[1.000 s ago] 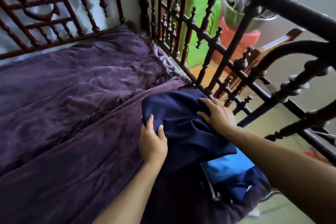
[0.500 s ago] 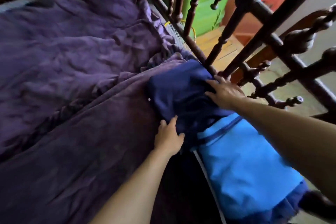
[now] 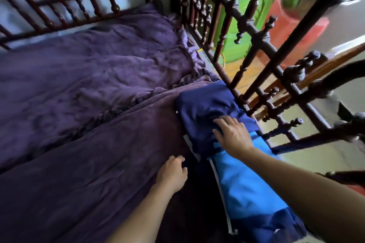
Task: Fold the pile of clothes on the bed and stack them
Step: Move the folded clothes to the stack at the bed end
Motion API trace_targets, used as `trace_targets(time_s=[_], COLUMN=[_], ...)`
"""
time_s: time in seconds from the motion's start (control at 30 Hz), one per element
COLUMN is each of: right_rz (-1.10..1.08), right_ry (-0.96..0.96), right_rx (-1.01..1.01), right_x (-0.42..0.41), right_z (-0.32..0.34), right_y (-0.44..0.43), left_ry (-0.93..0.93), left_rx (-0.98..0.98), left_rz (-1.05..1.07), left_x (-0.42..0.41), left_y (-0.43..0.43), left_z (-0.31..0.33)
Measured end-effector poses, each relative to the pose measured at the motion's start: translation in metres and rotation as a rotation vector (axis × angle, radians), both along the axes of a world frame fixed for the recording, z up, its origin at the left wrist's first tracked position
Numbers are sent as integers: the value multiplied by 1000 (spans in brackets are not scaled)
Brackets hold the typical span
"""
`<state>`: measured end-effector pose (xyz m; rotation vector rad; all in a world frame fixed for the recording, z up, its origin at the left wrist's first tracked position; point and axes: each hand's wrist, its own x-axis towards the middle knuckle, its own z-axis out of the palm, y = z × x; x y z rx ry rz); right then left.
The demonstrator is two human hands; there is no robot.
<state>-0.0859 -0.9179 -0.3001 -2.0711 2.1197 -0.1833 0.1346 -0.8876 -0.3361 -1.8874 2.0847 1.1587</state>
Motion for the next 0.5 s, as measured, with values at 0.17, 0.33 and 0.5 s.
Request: trace_targets(time_s=[0.17, 0.33, 0.5], right_rz=[220, 435, 660], right_ry=[-132, -164, -110], right_rx=[68, 40, 12], right_x=[65, 126, 208], right_z=[15, 46, 88], right_y=[69, 109, 134], left_ry=[-60, -150, -217], left_rx=[-101, -174, -206], left_rz=[204, 389, 663], left_x=[52, 127, 210], left_y=[71, 165, 257], left_z=[41, 81, 125])
